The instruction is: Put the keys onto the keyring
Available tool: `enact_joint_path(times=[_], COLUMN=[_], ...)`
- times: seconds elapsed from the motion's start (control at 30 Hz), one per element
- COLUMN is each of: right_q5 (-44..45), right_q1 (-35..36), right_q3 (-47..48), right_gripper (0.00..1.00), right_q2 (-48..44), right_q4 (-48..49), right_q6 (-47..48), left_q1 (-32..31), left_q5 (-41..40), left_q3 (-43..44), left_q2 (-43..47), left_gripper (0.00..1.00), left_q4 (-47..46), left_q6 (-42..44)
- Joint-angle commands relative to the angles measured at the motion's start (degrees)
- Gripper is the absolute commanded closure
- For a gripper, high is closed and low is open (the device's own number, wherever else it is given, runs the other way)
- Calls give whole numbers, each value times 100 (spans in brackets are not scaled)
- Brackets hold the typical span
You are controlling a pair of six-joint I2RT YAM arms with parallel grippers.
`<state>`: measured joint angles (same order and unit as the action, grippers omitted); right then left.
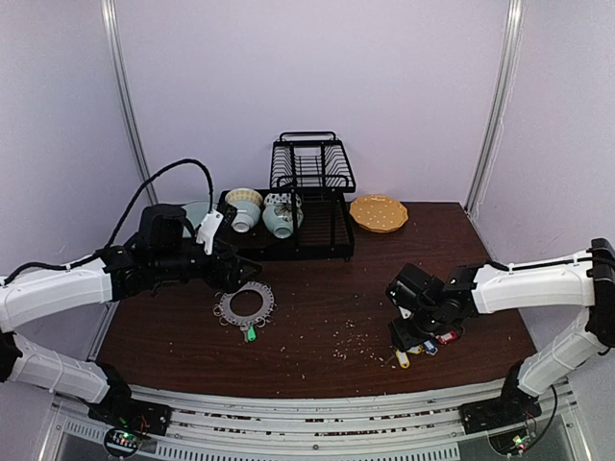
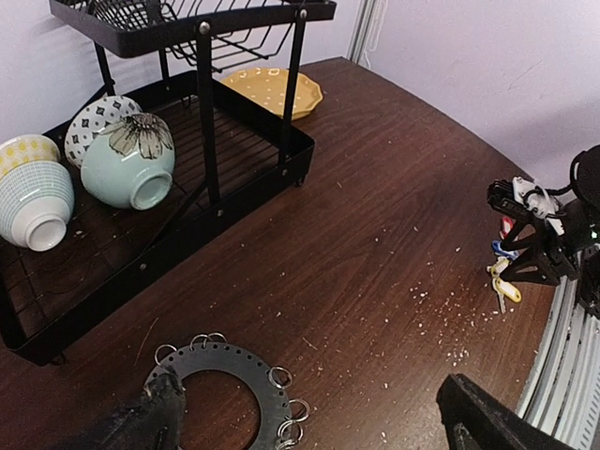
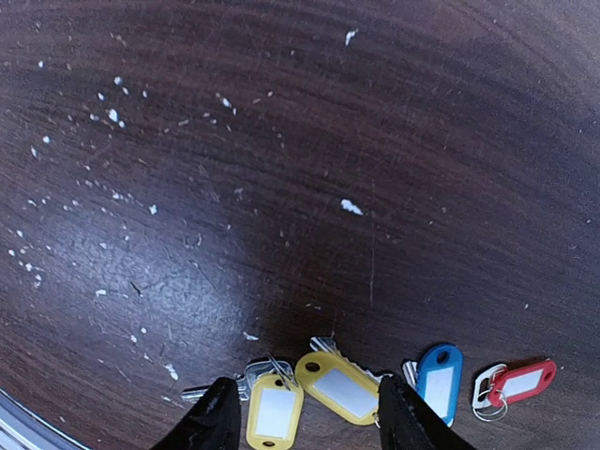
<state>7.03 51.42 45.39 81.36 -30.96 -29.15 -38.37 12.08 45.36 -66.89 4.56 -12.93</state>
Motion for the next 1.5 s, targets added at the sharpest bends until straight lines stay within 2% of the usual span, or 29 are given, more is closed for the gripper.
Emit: enact_joint_path(times=[0.0,0.1,0.57,0.8,1.03,1.27,1.47], right_q5=[121,-3,-369,-319,-388,-614,-1073], right_q1=[80,82,95,105,111,110,129], right_q3=[-16,25,97,152,240,444,897], right_gripper=[49,49,68,81,99,100,100], right_q2=[195,275,644,582,547,323,56], right_q4=[-166,-82,16,18,-66,-33,-158], right_q6=[-104,-42,-24,-21,-2,277,999], left_q1=[-23,-28,-24,-23,-26,-27,-27], left_q5=[76,-156,-158,-162,-161,-47,340], left_q3=[78,162,324,342,332,324,215], left_q2=[-207,-385,-586,-593,-531,-523,-365], left_gripper=[2,2,2,2,2,2,2], left_q4=[-374,-438,-333,-324,-334,-399,-622], left_q6=[275,317,485,516,541,550,588])
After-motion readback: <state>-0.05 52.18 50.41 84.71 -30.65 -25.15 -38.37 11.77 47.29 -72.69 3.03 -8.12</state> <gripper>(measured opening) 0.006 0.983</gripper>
